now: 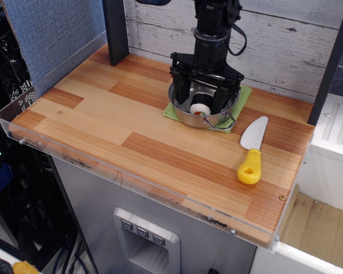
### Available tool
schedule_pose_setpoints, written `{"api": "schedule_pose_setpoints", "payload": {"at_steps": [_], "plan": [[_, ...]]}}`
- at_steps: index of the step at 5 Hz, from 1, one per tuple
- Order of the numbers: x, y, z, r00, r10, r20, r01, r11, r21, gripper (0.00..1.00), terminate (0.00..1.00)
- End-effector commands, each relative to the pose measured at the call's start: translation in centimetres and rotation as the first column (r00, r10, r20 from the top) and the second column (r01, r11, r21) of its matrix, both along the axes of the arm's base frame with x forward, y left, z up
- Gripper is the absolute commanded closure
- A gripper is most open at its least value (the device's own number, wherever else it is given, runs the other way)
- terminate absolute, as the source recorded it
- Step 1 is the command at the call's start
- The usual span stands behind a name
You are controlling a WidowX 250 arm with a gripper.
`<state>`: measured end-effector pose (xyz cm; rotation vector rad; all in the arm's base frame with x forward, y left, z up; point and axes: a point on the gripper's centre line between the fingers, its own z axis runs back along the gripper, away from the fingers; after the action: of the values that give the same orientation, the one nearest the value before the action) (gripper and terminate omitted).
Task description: Put the sushi roll in the upper left corner of the table
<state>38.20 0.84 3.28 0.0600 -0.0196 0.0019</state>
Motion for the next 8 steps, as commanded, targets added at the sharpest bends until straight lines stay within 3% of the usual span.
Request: {"api": "schedule_pose_setpoints", "payload": {"at_steps": [1,3,4,5,6,8], "plan": [[0.0,-1.6,0.6,1.0,-0.004,0.029,0.004,1.0,-0.002,1.0,0.0],[-1.7,-2.8,4.7,0.995,0.017,0.1,-0.013,0.999,-0.04,1.0,0.0],[-2.4,-3.0,8.4,0.986,0.003,0.164,0.007,0.998,-0.06,1.0,0.0],[-3.7,-1.5,11.9,0.979,-0.004,0.202,0.011,0.999,-0.034,1.0,0.0],[-5.1,2.1,13.1,0.978,0.031,0.205,-0.029,0.999,-0.014,1.0,0.0],[-5.2,11.7,11.9,0.979,0.106,0.174,-0.114,0.993,0.038,1.0,0.0]]}}
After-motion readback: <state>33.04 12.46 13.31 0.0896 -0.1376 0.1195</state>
